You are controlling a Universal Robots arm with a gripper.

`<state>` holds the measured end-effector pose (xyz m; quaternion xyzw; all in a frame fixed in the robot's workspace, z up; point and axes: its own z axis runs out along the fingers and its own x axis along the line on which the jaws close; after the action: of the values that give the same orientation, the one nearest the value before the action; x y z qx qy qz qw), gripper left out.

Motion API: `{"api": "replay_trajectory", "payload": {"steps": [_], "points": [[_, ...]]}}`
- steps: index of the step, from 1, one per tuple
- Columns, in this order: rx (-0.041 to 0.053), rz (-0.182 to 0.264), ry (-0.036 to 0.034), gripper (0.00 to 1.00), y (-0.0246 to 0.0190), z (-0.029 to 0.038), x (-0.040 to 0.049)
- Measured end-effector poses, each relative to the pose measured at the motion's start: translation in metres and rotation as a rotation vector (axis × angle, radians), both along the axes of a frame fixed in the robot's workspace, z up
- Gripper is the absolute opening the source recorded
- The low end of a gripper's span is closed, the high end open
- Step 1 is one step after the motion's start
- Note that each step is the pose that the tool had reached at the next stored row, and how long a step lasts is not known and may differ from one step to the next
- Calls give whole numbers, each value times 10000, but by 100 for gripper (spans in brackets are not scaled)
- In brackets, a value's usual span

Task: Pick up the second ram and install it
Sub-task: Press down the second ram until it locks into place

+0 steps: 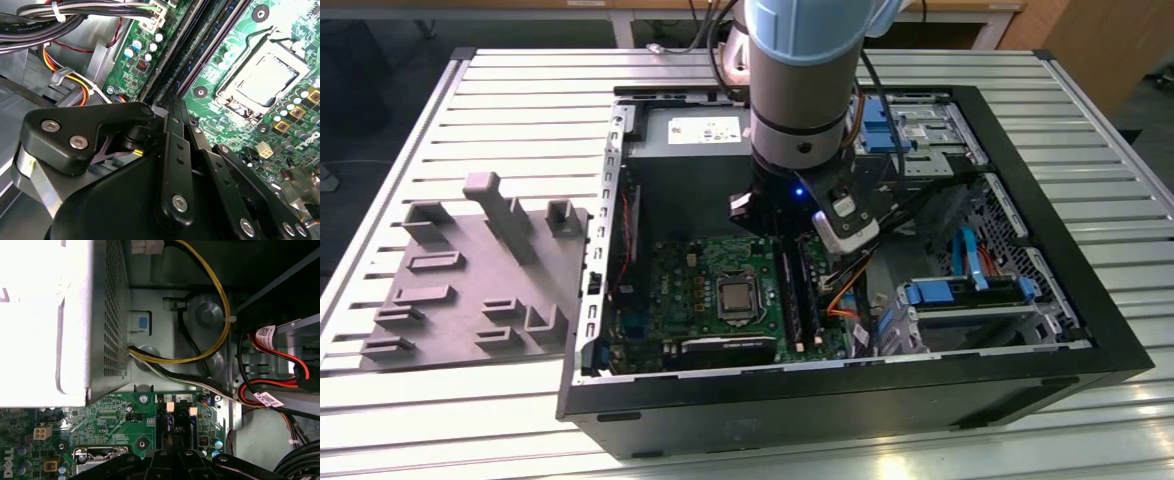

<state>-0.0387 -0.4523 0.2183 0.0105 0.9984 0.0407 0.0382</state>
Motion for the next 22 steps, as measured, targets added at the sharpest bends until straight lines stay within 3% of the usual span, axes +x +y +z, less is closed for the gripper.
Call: {"api": "replay_trajectory", "payload": {"steps": [22], "points": [[5,1,0,11,0,-27,1]]}}
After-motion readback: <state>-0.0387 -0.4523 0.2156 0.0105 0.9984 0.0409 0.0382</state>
